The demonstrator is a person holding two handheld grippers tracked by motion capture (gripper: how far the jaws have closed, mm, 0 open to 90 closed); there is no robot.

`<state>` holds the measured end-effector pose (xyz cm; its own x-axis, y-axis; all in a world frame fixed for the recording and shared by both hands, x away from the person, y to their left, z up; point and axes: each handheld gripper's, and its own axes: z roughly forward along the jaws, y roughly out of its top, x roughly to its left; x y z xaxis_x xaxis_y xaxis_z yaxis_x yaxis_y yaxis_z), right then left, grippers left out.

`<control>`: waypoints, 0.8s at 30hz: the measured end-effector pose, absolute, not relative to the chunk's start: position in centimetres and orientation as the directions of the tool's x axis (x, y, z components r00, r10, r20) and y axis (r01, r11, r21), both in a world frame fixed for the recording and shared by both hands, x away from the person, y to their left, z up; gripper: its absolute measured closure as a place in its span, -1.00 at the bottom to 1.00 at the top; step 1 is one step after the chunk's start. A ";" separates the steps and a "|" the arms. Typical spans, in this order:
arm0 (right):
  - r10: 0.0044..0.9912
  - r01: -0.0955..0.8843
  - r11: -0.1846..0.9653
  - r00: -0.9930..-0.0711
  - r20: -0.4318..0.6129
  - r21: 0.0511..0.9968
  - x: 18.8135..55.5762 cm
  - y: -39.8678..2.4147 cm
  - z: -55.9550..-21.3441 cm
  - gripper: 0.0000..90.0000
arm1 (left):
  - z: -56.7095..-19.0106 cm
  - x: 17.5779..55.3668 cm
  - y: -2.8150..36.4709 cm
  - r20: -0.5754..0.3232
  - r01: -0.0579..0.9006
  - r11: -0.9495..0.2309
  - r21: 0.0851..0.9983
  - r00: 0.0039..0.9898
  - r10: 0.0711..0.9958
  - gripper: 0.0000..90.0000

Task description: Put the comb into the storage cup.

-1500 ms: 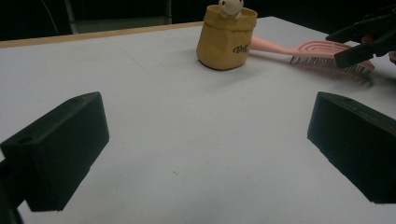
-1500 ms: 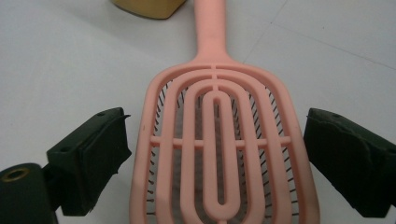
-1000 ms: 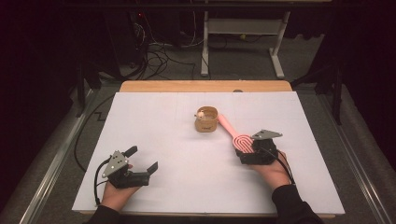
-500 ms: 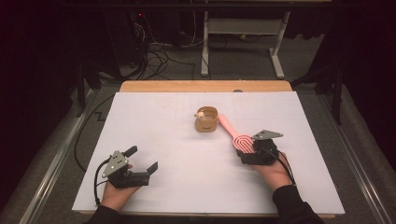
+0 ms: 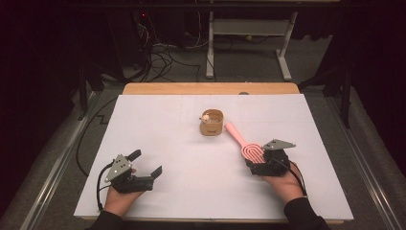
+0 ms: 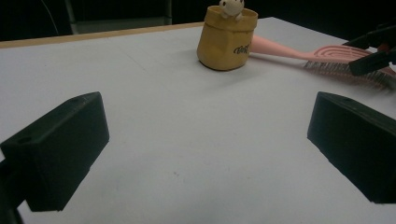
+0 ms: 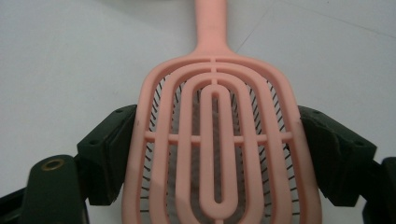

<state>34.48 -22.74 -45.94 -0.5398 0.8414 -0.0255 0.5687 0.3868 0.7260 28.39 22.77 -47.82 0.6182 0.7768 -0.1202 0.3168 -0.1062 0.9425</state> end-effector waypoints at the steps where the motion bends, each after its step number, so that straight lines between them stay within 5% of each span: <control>1: 0.840 0.567 0.387 -0.543 -0.025 0.727 34.3 -22.8 -46.0 -0.56 | -47.8 28.4 22.8 -0.120 0.317 -0.107 0.942 0.618 0.777 -1.00; 24: 0.823 0.536 0.403 -0.567 -0.037 0.742 29.0 -25.6 -46.1 -0.57 | -47.8 28.4 22.7 -0.120 0.317 -0.108 0.942 0.619 0.776 -1.00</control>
